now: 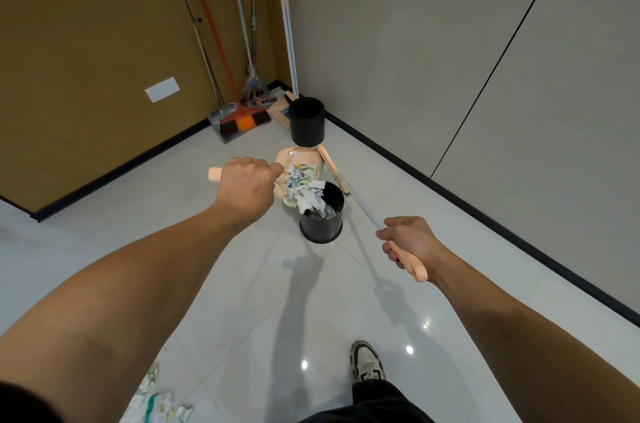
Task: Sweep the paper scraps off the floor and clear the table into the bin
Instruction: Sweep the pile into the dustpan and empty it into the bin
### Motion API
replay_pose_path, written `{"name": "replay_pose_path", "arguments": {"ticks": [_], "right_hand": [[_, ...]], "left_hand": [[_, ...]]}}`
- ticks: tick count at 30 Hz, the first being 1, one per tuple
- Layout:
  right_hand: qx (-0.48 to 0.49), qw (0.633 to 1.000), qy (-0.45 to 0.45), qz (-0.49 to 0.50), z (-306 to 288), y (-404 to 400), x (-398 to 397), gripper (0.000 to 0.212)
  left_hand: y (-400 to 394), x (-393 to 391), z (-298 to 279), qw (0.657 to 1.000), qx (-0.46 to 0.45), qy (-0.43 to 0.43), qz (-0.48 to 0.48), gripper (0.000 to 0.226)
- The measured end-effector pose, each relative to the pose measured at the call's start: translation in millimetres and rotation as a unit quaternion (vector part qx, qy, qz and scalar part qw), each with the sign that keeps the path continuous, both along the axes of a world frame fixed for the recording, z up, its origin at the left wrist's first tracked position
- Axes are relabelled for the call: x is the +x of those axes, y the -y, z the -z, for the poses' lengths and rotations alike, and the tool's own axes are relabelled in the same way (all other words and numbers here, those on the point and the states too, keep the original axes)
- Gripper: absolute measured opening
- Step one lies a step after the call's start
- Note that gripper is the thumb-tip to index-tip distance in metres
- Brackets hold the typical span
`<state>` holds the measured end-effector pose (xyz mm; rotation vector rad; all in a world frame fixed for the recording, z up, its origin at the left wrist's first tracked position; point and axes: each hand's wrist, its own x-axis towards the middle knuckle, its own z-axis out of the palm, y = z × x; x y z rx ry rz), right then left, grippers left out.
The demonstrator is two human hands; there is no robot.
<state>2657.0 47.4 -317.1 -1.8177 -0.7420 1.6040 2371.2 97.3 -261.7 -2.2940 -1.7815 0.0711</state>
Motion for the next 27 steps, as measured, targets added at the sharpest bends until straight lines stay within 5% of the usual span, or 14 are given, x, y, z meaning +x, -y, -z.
{"name": "replay_pose_path", "arguments": {"ticks": [27], "right_hand": [[0.006,1.0,0.011,-0.006,-0.3,-4.0,-1.8,0.046]], "left_hand": [[-6.4,-1.4,5.5,1.0,-0.002,0.008,0.026,0.015]]}}
